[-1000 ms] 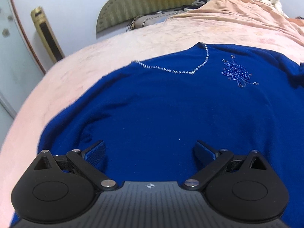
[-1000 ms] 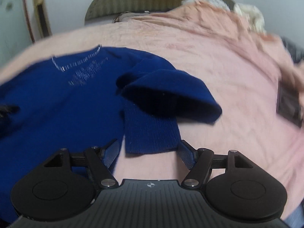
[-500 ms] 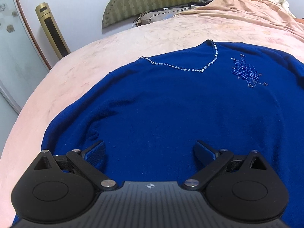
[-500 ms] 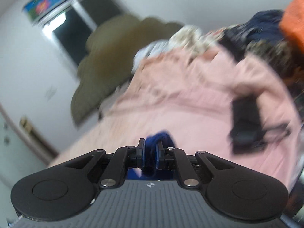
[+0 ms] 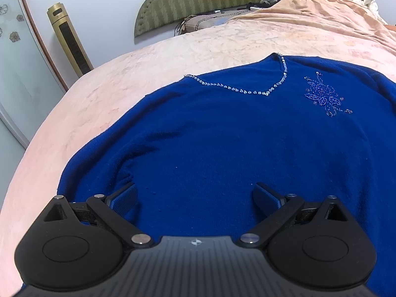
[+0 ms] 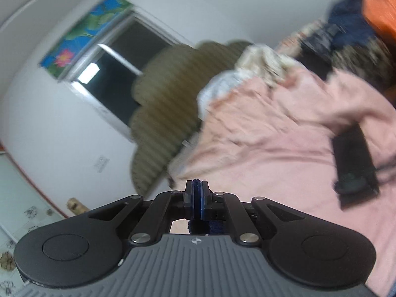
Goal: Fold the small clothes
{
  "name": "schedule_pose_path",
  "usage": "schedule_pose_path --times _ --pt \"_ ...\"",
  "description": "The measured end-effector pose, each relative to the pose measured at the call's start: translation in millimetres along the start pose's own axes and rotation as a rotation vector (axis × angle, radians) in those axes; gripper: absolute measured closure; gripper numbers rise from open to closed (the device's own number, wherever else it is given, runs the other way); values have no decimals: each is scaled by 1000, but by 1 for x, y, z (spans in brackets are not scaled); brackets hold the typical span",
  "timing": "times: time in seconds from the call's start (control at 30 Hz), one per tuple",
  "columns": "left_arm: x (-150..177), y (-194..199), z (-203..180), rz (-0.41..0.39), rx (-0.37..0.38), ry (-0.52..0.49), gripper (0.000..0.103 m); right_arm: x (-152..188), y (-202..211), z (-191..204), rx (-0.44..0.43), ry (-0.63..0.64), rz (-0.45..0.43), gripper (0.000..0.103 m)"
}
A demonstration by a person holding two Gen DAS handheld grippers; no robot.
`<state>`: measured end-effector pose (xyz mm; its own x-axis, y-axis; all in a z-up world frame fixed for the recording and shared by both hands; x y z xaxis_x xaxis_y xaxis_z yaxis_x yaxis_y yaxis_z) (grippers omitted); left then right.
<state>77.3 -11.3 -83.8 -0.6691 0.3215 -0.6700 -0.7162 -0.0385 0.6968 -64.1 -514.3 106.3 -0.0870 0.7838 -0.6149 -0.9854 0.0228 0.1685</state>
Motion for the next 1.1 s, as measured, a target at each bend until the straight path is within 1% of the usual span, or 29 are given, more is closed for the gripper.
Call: schedule_pose_path --times 0.03,0.1,0.2,0.23,0.3,0.37,0.43,0.5,0.57,0.6,0.63,0.67,0.7,0.73,0.77,0.8,0.83,0.87,0.9,0.97,1.0,1.03,1.1 --pt "0 0 2 0 0 7 2 -6 7 12 -21 13 -22 94" --pt "0 -2 4 6 5 21 2 -20 27 27 -36 35 -76 94" --pt "-1 -5 5 13 20 34 2 -41 53 30 -35 19 -156 94" --pt "-1 -4 4 11 23 33 2 -45 58 29 -41 -2 -168 95" --pt "-2 -2 5 1 20 27 2 -37 55 27 -60 -47 -145 94" --pt "-2 0 7 -5 16 27 2 -14 36 32 -90 -69 -75 94" --pt "-2 2 10 -8 12 35 2 20 4 46 -145 -90 35 94" --pt "-1 3 15 -6 1 45 2 61 -31 69 -216 -108 159 94" --pt "1 5 22 -4 -13 53 2 108 -69 98 -299 -141 296 87" --pt "1 7 25 -5 -20 56 2 131 -88 112 -338 -164 364 82" --pt "2 8 29 -7 -28 57 2 154 -104 126 -380 -177 444 60" --pt "2 10 33 -10 -40 58 2 179 -119 142 -425 -177 538 49" --pt "2 11 38 -16 -55 61 2 193 -128 150 -433 -156 562 45" --pt "3 12 43 -22 -70 66 2 201 -136 153 -406 -106 549 46" --pt "3 12 48 -23 -85 71 2 204 -141 155 -373 -24 524 47" --pt "4 11 52 -21 -97 76 2 203 -143 153 -339 55 482 46" --pt "5 8 55 -14 -104 81 2 201 -144 146 -282 136 429 46" --pt "6 5 57 -2 -104 89 2 202 -144 136 -200 232 386 46" --pt "7 2 57 8 -100 97 2 211 -143 126 -107 356 366 46" --pt "8 -5 55 31 -81 108 2 238 -137 114 37 643 365 46" --pt "8 -7 51 39 -68 107 2 257 -133 109 90 804 381 45" --pt "8 -8 48 42 -58 104 2 278 -128 106 121 944 401 44" --pt "8 -7 42 35 -50 88 2 317 -118 100 140 1209 430 45"
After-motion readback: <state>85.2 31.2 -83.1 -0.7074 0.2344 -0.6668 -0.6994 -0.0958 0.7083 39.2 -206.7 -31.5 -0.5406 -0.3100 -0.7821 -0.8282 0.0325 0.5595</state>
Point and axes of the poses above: each gripper's, at about its wrist camera, not at the fingertips, and y roughly against the way its jaws point, z to its left, x to its underside, the point moved 10 cm from there along -y, roughly the way its jaws point
